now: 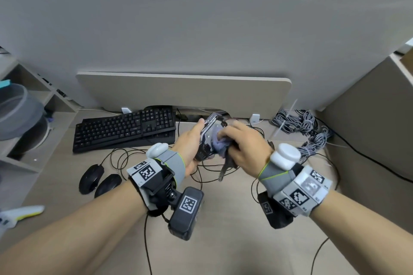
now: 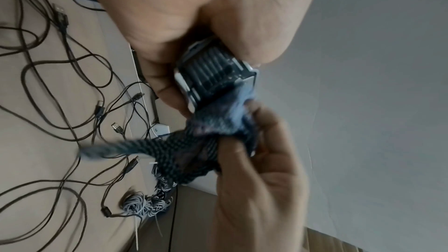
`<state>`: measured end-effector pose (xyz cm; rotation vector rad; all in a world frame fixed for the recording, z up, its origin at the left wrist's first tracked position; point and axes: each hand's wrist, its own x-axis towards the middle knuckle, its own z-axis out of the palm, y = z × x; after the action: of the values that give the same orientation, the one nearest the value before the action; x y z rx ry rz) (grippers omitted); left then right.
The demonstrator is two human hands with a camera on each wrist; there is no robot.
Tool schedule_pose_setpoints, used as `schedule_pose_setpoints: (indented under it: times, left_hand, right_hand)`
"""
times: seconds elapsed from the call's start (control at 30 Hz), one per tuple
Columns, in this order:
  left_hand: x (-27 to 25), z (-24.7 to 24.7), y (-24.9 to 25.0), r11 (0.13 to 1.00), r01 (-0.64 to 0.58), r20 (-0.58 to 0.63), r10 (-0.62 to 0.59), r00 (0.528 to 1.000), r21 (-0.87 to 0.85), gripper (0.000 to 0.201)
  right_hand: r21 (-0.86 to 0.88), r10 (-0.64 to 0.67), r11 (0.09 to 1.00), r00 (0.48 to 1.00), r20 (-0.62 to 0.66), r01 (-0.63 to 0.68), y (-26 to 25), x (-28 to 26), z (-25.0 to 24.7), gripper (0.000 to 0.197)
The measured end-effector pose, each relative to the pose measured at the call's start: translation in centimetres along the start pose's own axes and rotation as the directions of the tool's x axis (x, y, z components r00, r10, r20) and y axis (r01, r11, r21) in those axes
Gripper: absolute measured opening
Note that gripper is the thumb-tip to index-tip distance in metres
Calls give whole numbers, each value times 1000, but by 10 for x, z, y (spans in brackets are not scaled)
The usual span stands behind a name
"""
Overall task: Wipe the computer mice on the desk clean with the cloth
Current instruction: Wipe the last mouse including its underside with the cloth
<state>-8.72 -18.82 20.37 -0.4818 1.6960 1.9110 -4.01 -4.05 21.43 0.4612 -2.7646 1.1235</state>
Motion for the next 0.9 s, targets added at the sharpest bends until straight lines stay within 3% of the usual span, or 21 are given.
schedule_pose_setpoints:
  times: [0.07,0.2,0.4,0.57,0.77,0.9]
  left_hand:
    - [-1,1,0,1000,3,-21,-4,1000,-21,42]
    - [-1,2,1,994,26,-9,-27,1000,-105,36]
    - [-5,-2,3,986,79,-45,-86,995,-149,46]
    - [-1,-6,6,981,87,-25,-92,995,-176,48]
    - [1,-4,4,987,89,29,-86,996,-136,44]
    - [1,-11,0,984,89,-40,-96,995,-152,46]
  right_hand:
    - [-11,64,998,995,-75,-65,5,8,-5,32]
    - [14,-101,995,994,33,100,-26,4,3,33]
    - [9,-41,999,997,60,40,-12,4,-3,40]
    - [-46,-96,994,987,132,103,-19,-8,7,39]
    - [-19,-106,994,994,-17,106,-24,9,6,41]
    - [-49,-89,995,993,74,93,-10,-10,6,34]
